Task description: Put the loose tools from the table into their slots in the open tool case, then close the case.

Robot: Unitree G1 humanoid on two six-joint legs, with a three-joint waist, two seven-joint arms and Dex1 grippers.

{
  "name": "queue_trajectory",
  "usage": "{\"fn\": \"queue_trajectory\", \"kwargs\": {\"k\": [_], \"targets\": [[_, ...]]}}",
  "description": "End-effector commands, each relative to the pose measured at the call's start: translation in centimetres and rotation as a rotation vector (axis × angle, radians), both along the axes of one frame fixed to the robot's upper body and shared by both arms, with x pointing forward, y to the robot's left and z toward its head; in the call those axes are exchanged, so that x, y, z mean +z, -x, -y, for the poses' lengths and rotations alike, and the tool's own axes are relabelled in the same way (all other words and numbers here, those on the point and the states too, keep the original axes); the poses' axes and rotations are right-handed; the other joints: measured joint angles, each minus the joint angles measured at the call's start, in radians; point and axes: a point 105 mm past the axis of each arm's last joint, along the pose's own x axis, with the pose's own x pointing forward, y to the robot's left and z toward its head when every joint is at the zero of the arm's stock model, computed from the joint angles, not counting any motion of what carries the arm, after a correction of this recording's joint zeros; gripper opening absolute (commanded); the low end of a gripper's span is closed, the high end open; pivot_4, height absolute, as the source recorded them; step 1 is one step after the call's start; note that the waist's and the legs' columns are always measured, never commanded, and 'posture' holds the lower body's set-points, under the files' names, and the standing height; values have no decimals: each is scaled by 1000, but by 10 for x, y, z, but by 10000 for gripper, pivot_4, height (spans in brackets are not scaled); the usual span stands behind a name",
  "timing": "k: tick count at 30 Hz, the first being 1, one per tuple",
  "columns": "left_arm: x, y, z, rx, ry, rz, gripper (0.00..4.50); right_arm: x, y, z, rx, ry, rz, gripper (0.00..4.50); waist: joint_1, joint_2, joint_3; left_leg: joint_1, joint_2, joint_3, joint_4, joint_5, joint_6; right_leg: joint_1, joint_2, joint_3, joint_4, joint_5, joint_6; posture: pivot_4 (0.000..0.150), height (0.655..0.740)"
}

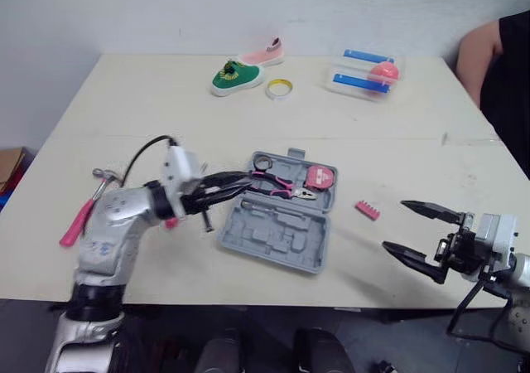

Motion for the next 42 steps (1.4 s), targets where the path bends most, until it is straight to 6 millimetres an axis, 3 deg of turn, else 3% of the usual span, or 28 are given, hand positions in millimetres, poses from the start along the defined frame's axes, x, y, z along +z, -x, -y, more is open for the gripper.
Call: {"fn": "queue_trajectory", "kwargs": {"k": [1, 5, 6, 8, 10, 15, 18, 23, 30, 35, 42], "targets": [[5, 12, -41, 137, 13, 37, 26451, 12, -1, 16, -26, 53, 67, 45000, -4, 0, 2, 0, 0, 0, 0, 0, 0, 0, 0, 0, 0, 0, 0, 1500, 7400], [-11, 33, -119, 446, -66, 28, 44478, 14, -6, 31, -62, 89, 81, 45000, -5, -1, 5, 0, 0, 0, 0, -1, 1, 0, -1, 0, 0, 0, 0, 1500, 7400], [-9, 42, -144, 554, -53, 31, 44478, 14, -8, 38, -95, 93, 80, 45000, -5, -1, 5, 0, 0, -1, 0, -2, 1, 0, -1, 0, -1, 0, 0, 1500, 7400], [-6, 58, -173, 681, -28, 33, 44478, 12, -9, 49, -140, 105, 81, 45000, -6, -1, 5, 0, 0, -1, 0, -3, 1, -1, -2, 0, -1, 0, -1, 1500, 7400], [-6, 69, -190, 754, -17, 27, 44478, 10, -9, 57, -169, 121, 83, 45000, -4, 0, 6, -1, 1, -1, 0, -6, 1, -2, -2, 0, -2, -1, -1, 1500, 7400], [-9, 127, -268, 1132, 40, 10, 44478, 4, -4, 109, -396, 121, 67, 45000, -6, 0, 6, -10, 0, -1, 0, -7, -2, -10, -4, 0, -3, -1, -1, 1500, 7400], [-17, 157, -295, 1278, 3, -14, 44478, -2, 4, 130, -475, 142, 43, 45000, -9, 0, 6, -11, 0, 1, -2, -7, 1, -12, -3, -1, -4, -1, -3, 1500, 7400], [-13, 179, -320, 1442, 24, -11, 44478, -3, 7, 144, -544, 164, 71, 45000, -10, 0, 6, -10, 0, 3, -3, -12, 2, -13, -4, 0, -4, -1, -2, 1500, 7400], [-9, 157, -306, 1368, 39, -8, 44478, -6, -1, 108, -389, 95, 77, 45000, -9, 3, 7, -10, 2, 3, -3, -11, 1, -15, -4, 1, -1, -1, -4, 1500, 7400], [0, 121, -262, 1153, 5, 6, 44478, 4, -17, 77, -292, 20, 117, 45000, -10, 3, 7, -10, 2, 3, -3, -11, 0, -15, -4, 1, -1, -1, -4, 1500, 7400], [8, 87, -224, 985, -25, -64, 44478, 28, -24, 24, -126, -129, 151, 45000, -10, 5, 8, -10, 2, 3, -4, -7, -6, -15, -3, 0, -1, -1, -4, 1500, 7400]]}}
